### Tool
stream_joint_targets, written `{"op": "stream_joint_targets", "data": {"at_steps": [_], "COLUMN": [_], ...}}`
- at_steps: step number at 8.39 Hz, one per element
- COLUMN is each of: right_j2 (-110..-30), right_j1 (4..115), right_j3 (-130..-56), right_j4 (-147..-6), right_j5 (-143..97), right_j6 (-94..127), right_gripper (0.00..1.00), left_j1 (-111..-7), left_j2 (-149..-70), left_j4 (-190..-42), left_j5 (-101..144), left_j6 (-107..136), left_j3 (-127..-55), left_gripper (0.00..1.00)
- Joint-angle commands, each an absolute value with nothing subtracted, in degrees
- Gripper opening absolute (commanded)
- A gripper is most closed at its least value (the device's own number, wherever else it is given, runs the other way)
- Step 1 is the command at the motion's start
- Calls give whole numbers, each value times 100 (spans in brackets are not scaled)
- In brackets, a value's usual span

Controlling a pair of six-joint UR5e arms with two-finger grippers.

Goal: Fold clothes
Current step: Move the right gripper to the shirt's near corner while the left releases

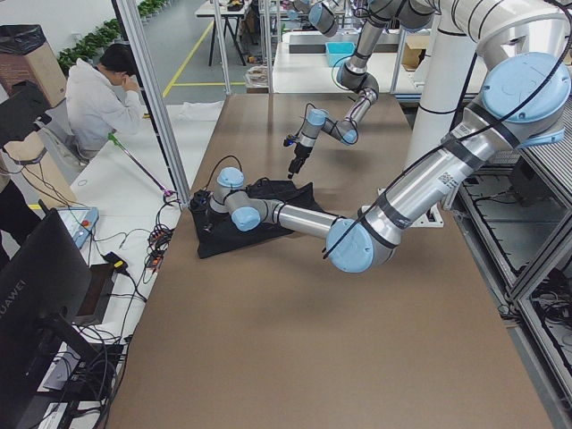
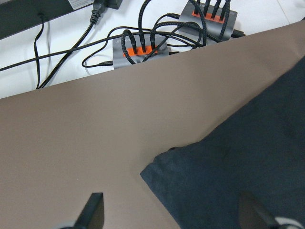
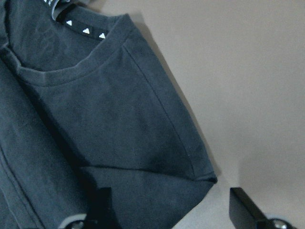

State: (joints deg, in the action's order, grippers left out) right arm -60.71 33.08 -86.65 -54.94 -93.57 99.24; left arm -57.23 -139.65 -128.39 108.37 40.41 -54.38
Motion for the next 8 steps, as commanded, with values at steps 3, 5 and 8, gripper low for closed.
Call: {"op": "stream_joint_targets", "data": {"at_steps": [3,5,8], "right_j2": [-6100,-6082,-6117], "right_j1": [3296,3296,3322], "right_j3": [-8437,-8481,-8525], "right_j4": [-5177,-5177,-5177], "right_j5": [-9299,-9290,-9167], "right_j6": [10037,10159,10248], "right_gripper": [75,18,0], "left_j1": [-5695,-5695,-5695], "left_j2": [-13913,-13913,-13878], "left_j4": [-12850,-12850,-12850], "left_j5": [10819,10819,10819], "left_j6": [4069,4069,4061], "left_j3": [-5449,-5449,-5449], "left_gripper": [100,100,100]}}
